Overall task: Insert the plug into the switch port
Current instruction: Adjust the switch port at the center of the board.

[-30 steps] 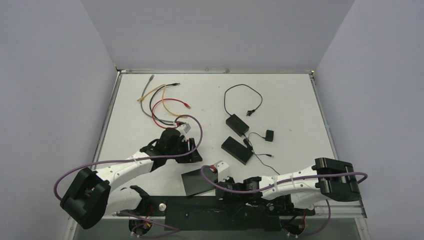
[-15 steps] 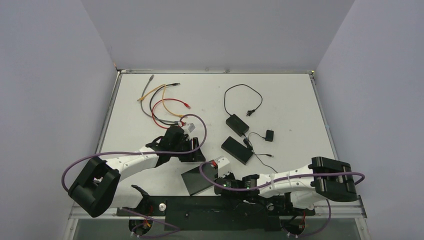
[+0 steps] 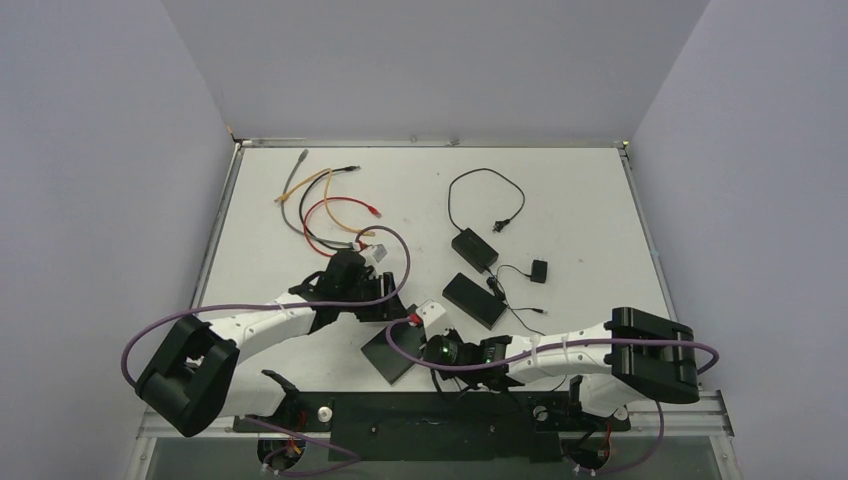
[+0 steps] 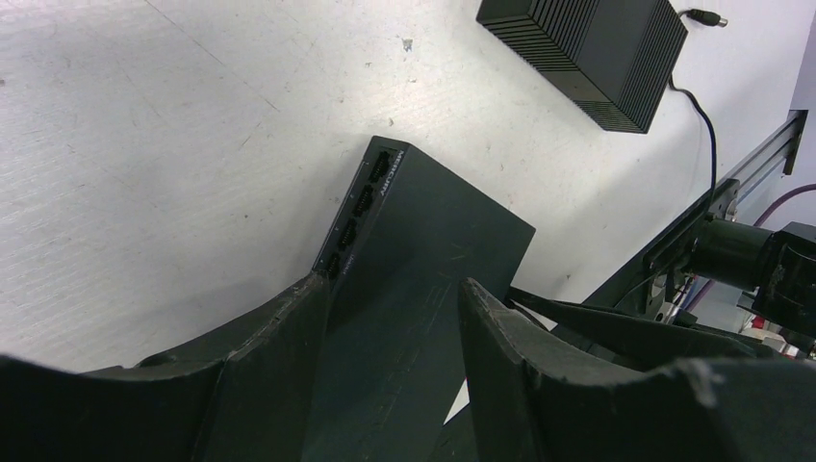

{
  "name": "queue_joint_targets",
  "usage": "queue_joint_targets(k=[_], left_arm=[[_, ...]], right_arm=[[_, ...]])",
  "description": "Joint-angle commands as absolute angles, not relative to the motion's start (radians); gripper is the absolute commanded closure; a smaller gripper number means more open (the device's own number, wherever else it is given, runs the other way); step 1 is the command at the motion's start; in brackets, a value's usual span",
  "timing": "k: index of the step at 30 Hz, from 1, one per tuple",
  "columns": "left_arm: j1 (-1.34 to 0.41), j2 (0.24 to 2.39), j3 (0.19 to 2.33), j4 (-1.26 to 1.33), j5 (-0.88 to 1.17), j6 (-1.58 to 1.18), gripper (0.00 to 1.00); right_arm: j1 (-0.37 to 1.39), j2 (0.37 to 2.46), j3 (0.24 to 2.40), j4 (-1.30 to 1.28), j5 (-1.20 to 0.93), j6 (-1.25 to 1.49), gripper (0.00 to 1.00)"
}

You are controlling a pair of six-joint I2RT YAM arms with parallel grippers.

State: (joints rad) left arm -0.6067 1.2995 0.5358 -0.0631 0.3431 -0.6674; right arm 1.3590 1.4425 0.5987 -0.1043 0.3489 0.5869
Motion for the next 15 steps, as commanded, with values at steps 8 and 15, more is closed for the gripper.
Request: queue_joint_targets(k=[8,15], left_arm=[[-0.563,1.301,0.582,-0.025,0.312,-0.637,0.51],[-0.559,1.365,0.614,0.034,0.345,-0.635,0.51]], right_arm=[[1.33,1.433,0.623,-0.095,0.347,0.457,1.0],[1.33,1.387,0.583,-0.1,0.392,0.463,1.0]])
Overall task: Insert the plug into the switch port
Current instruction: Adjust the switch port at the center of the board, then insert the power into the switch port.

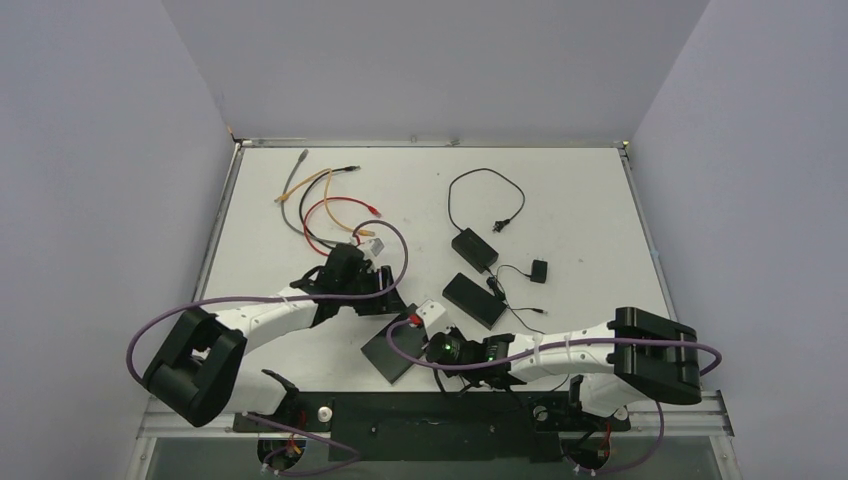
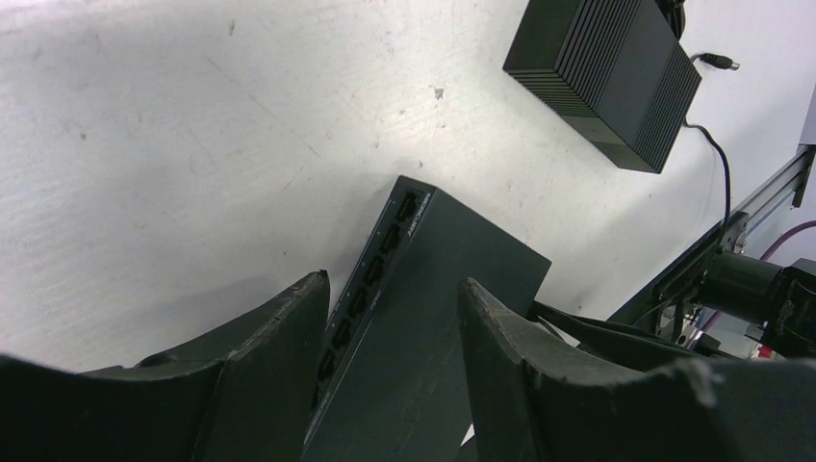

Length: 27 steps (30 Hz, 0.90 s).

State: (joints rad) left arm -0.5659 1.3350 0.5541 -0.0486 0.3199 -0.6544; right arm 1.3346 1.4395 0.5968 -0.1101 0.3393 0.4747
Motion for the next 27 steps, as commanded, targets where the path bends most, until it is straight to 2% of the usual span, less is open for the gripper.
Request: queue_joint_targets(k=[1,27], left_arm=[[-0.56,1.379,0.618,0.04,0.352,-0.633,0.51],[-0.581,1.448,0.632,0.068,0.396,-0.628,0.51]], right_arm=[[1.33,1.384,0.578,-0.096,0.398,0.46,1.0],[1.33,1.36,0.516,0.06,0.408,0.387,1.0]])
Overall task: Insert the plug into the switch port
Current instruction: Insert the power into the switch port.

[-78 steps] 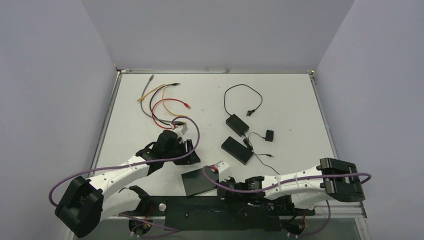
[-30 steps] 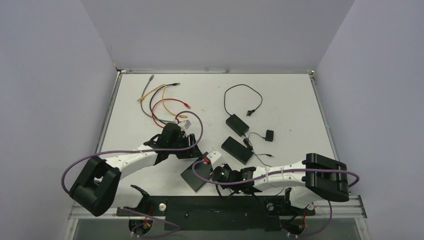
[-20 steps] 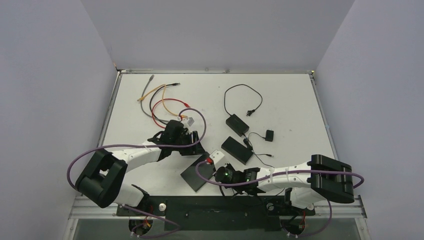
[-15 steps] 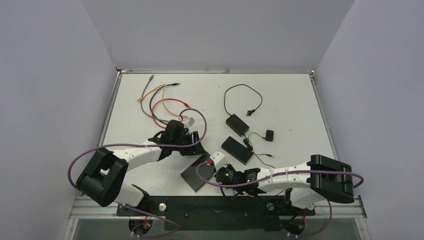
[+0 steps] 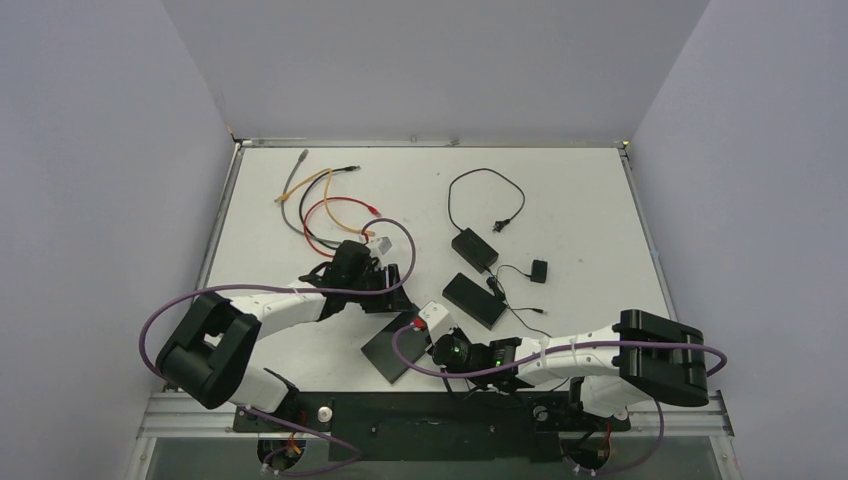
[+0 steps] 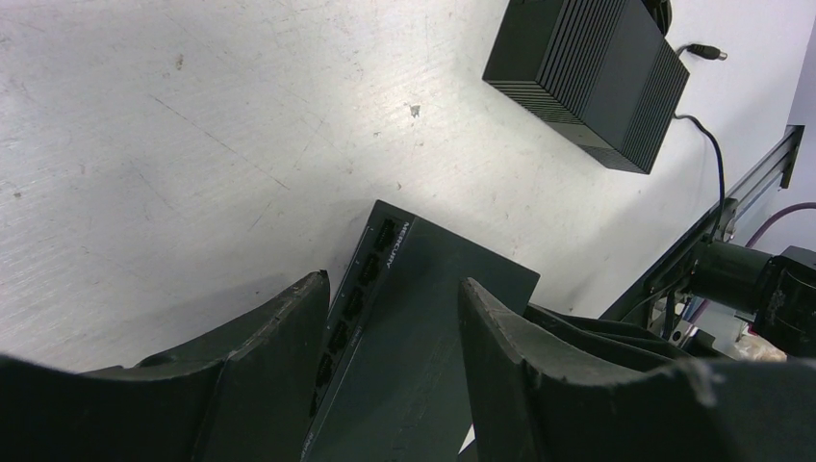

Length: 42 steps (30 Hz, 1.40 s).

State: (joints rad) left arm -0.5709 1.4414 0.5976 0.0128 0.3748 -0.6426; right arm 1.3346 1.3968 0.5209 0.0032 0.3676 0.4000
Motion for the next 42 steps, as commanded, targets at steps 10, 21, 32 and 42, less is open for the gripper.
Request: queue_joint_targets(k=[10,21,32,42], left_arm=[[-0.592,1.457,0.618,0.079,0.4,-0.632,0.51],[-0.592,1.455,0.614,0.079,0.395,-0.632,0.51],[-0.592,1.453,0.615,0.073,0.394,-0.631,0.51],[-0.592,1.446,0.608,0.073,0.394,-0.628,0.51]], right_arm=[[1.324,1.375,0.528,0.076,0.419,0.375,1.0],[1.323,1.384,0.546,0.074,0.407,0.368,1.0],[1.325,1.408,0.566,0.081,0.39,0.373,1.0],[1.325,1.421,0.585,0.085,0.39,0.373,1.0]])
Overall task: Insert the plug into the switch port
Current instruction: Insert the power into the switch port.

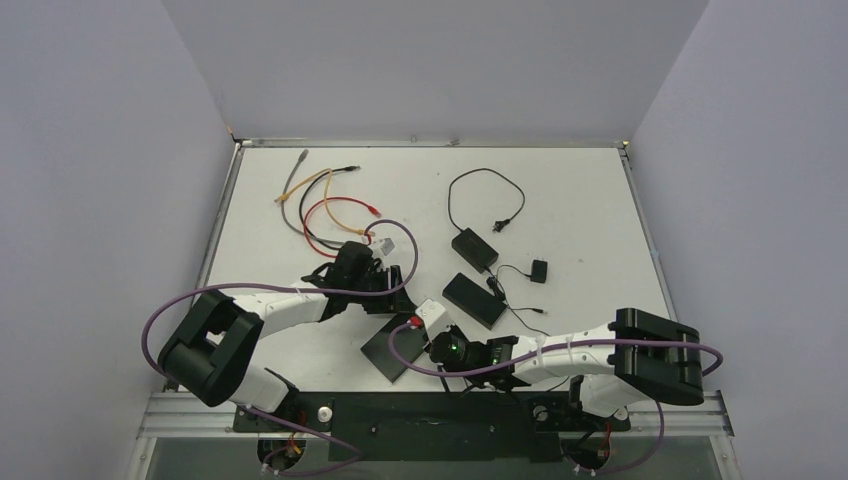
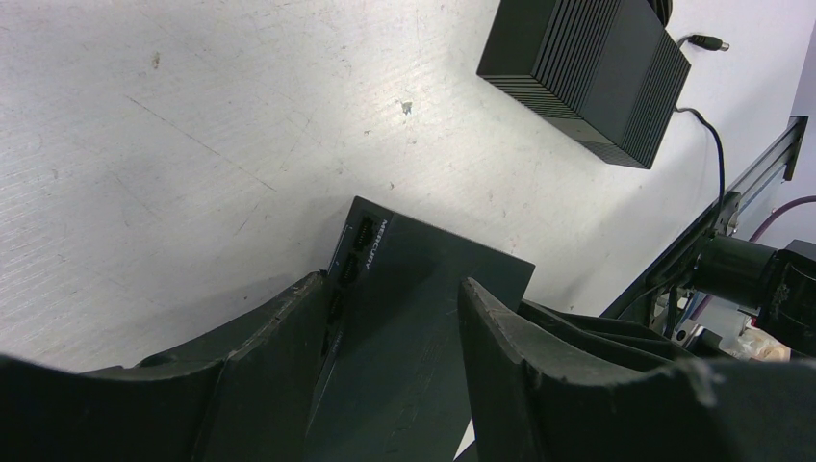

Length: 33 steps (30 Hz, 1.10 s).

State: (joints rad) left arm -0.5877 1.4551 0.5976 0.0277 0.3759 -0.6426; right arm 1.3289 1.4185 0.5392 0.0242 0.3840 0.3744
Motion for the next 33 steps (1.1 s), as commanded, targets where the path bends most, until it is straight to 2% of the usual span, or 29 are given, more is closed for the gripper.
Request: queue_joint_targets(k=[1,15,33], left_arm=[[-0.592,1.445,0.607,0.073,0.395,-0.628,0.51],[-0.602,1.43,0.567,0.087,0.423,-0.631,0.52],[-0.62,1.412,0.498,0.105,0.443,-0.624,0.64]], right_arm=[[1.325,1.422,0.586,0.083,0.393,0.373,1.0],[1.323,1.461,0.606,0.122,0.411,0.335,1.0],[1.267,1.48,0.69,0.159,0.371,0.235,1.0]])
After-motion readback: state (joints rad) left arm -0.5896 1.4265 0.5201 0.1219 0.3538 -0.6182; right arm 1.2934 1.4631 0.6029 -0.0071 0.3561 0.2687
